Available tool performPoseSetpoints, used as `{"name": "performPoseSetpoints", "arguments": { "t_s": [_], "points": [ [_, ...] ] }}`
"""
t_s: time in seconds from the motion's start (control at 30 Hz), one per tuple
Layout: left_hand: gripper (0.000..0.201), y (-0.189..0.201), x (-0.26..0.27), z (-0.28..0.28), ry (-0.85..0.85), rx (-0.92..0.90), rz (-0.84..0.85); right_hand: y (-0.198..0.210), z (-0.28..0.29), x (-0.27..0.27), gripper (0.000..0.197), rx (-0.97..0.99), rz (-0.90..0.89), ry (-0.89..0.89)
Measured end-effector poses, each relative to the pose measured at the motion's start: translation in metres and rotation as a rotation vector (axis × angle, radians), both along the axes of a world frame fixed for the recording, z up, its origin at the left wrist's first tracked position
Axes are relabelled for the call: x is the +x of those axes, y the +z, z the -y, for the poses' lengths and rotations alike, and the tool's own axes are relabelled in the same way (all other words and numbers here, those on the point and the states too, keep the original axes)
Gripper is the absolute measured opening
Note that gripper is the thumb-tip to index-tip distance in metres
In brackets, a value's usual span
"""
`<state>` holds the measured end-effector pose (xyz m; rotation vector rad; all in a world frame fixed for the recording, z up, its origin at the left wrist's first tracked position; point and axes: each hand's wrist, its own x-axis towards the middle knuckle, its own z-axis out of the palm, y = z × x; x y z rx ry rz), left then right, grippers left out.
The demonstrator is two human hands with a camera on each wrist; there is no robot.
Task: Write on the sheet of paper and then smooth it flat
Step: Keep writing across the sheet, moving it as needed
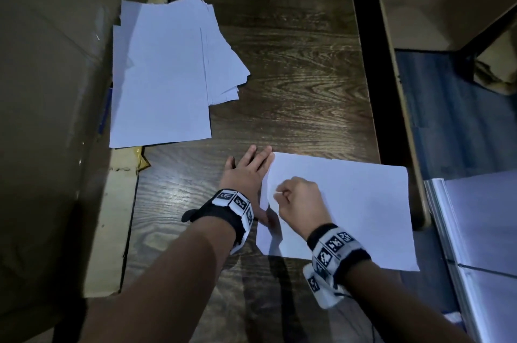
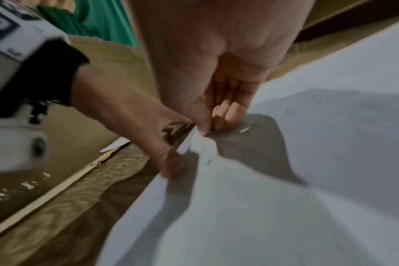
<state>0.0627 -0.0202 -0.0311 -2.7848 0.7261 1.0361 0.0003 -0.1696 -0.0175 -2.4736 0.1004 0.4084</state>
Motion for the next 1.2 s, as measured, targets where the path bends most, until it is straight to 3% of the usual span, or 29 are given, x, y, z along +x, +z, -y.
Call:
{"name": "performPoseSetpoints", "arguments": {
  "t_s": [0.17,0.27,0.4,0.6,0.67,0.8,0.9,1.03,1.2],
  "points": [
    [0.148,0.001,-0.001,0.002,0.0,0.014,0.018,-0.002,-0.007,0.074,0.016,-0.054,0.015,-0.111],
    [0.149,0.001,-0.001,0.002,0.004,0.014,0.013,-0.002,-0.006,0.056,0.017,-0.064,0.026,-0.125],
    [0.154,-0.001,-0.001,0.001,0.005,0.015,0.002,0.009,-0.001,0.005,0.013,-0.038,-0.011,0.016],
    [0.15,-0.001,0.0,0.0,0.01,-0.011,0.006,-0.004,0.002,0.081,0.017,-0.065,0.034,-0.149],
    [0.149,0.0,-0.001,0.0,0.006,-0.004,0.001,-0.005,0.001,0.068,0.016,-0.069,0.051,-0.174],
    [0.154,0.0,0.0,0.0,-0.005,0.017,-0.003,0.006,0.001,0.008,0.014,-0.053,0.005,-0.047],
    [0.152,-0.001,0.001,-0.001,0.008,-0.01,-0.011,0.007,0.002,0.029,0.015,-0.088,0.004,-0.019],
    [0.148,-0.001,0.0,-0.001,0.01,-0.015,0.014,-0.001,-0.002,0.078,0.016,-0.034,-0.005,-0.165],
    [0.153,-0.001,-0.001,-0.001,0.004,0.007,0.0,0.008,-0.001,0.012,0.012,-0.032,-0.019,-0.059]
  ]
}}
